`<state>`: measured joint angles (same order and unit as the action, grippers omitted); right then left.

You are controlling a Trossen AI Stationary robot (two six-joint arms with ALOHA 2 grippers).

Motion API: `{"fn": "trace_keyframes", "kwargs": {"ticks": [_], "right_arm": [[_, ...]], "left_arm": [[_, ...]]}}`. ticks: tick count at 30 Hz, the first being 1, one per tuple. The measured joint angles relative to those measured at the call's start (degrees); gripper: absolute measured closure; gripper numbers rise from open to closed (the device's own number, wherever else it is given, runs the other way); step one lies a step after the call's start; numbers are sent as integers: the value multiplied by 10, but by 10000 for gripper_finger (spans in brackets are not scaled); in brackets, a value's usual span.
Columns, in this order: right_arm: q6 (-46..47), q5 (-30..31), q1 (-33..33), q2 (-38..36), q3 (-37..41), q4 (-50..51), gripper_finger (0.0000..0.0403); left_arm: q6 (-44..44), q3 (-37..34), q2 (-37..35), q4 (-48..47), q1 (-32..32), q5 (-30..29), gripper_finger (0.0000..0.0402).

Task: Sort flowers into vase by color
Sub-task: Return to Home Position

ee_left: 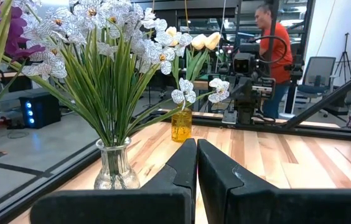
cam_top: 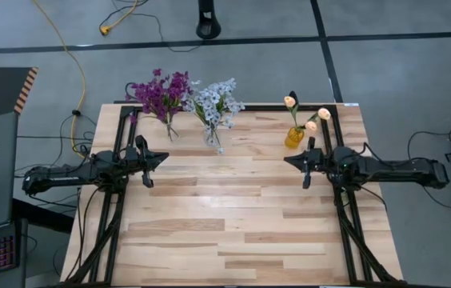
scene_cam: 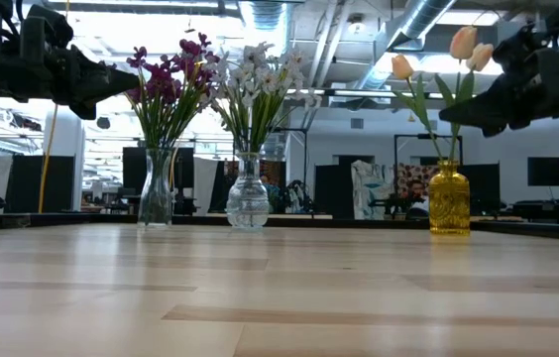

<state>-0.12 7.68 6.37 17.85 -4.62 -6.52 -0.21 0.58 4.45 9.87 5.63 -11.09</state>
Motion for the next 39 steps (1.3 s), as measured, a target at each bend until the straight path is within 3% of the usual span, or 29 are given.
{"fn": "trace_keyframes", "kwargs": {"ticks": [10, 17, 25, 28, 39], "right_arm": [[16, 0, 0, 0, 3, 2, 381], [40, -1, 0, 1, 41, -50, 381], [42, -1, 0, -3, 41, -45, 381], [42, -1, 0, -3, 41, -39, 381], [31, -2, 0, -45, 41, -35, 380]], "left_arm": [[3, 0, 0, -1, 0, 0, 401], [12, 0, 0, -1, 0, 2, 401], [56, 0, 0, -42, 0, 57, 401], [52, 0, 0, -81, 0, 59, 401], [65, 0, 0, -84, 0, 79, 401]]}}
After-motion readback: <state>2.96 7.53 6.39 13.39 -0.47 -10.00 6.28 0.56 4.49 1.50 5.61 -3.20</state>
